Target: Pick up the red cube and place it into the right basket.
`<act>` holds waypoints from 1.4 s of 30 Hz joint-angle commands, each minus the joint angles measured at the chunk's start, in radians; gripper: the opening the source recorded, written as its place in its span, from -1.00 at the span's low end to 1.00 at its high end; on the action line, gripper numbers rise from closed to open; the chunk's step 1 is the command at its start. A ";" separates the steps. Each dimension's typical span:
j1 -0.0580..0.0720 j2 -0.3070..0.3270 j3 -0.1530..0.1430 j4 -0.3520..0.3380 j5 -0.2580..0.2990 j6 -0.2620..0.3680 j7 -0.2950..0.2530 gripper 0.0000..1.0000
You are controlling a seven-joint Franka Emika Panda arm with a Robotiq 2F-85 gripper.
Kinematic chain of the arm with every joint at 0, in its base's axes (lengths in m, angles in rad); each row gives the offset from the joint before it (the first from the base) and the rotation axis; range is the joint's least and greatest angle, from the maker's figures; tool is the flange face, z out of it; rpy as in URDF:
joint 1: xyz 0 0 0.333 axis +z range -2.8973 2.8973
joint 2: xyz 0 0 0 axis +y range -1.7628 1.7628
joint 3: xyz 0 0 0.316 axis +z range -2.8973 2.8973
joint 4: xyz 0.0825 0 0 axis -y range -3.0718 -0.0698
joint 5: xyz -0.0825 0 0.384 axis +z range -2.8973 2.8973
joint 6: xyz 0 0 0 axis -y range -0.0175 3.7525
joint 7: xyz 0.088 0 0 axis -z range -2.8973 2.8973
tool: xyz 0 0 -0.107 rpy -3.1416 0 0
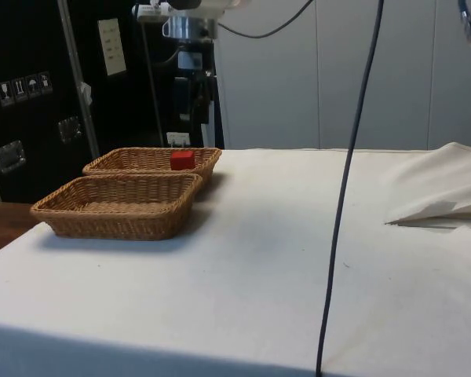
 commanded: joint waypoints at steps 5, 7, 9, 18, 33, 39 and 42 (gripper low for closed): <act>0.016 -0.051 0.019 -0.061 -0.031 0.029 0.020 1.00; 0.016 -0.057 0.024 -0.069 -0.034 0.031 0.022 1.00; 0.015 -0.068 0.032 -0.081 -0.038 0.033 0.022 1.00; 0.013 -0.114 0.069 -0.131 -0.044 0.035 0.018 1.00; 0.013 -0.170 0.120 -0.206 -0.048 0.042 0.019 1.00; 0.004 -0.176 0.140 -0.217 -0.061 0.054 0.031 1.00; 0.010 -0.172 0.134 -0.224 -0.103 0.088 0.066 1.00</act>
